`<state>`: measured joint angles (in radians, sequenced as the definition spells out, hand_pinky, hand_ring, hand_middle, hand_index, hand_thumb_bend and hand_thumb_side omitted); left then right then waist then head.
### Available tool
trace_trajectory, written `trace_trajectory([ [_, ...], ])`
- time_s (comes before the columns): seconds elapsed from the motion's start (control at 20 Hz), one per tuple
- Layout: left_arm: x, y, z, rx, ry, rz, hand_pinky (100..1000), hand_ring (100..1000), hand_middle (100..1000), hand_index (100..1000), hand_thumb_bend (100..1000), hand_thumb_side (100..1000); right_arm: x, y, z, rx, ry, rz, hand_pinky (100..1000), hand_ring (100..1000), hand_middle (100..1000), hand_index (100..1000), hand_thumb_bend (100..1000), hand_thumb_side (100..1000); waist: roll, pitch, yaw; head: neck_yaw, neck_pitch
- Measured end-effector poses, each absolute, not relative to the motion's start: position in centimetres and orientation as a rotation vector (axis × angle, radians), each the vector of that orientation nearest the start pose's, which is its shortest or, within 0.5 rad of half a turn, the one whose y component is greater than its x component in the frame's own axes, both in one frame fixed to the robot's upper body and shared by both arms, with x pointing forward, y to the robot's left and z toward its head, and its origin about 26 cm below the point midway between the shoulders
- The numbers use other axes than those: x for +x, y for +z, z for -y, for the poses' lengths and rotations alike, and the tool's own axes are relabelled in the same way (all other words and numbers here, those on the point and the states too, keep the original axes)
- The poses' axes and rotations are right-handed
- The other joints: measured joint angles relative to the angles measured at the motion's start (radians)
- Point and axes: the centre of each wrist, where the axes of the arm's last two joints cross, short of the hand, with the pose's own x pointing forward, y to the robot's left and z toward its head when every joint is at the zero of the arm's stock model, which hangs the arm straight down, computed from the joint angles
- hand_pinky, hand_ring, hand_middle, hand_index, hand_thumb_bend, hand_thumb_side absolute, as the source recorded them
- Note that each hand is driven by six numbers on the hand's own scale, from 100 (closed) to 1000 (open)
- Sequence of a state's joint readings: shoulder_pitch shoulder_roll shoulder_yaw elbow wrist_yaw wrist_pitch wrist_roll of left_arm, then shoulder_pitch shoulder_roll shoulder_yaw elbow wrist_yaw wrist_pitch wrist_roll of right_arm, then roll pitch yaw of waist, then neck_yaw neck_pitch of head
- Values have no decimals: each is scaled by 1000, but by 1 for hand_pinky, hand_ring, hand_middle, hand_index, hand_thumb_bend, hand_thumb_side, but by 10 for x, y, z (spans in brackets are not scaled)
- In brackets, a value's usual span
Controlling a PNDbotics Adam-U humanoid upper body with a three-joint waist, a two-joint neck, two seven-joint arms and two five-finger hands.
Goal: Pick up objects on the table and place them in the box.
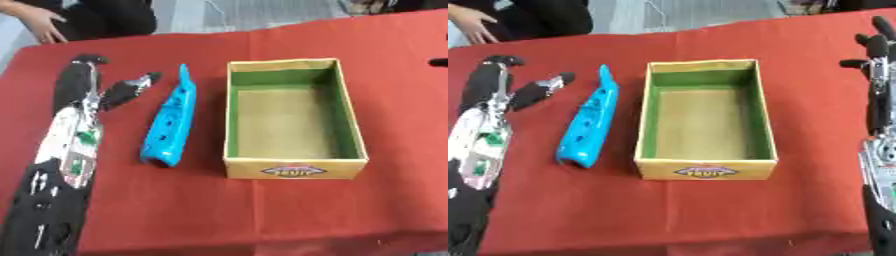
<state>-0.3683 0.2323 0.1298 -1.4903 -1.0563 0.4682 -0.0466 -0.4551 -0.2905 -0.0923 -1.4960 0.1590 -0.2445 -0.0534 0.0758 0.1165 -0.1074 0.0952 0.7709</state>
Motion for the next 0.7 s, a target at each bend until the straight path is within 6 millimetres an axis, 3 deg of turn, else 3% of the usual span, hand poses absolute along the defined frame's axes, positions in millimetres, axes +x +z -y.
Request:
trace_trajectory([
  [0.7, 375, 85, -291, 1190, -571, 1145, 832, 816, 766, 781, 1000, 812, 380, 136, 295, -380, 319, 2182, 667, 906, 1000, 1000, 410, 1000, 2, 0, -2, 0, 0],
])
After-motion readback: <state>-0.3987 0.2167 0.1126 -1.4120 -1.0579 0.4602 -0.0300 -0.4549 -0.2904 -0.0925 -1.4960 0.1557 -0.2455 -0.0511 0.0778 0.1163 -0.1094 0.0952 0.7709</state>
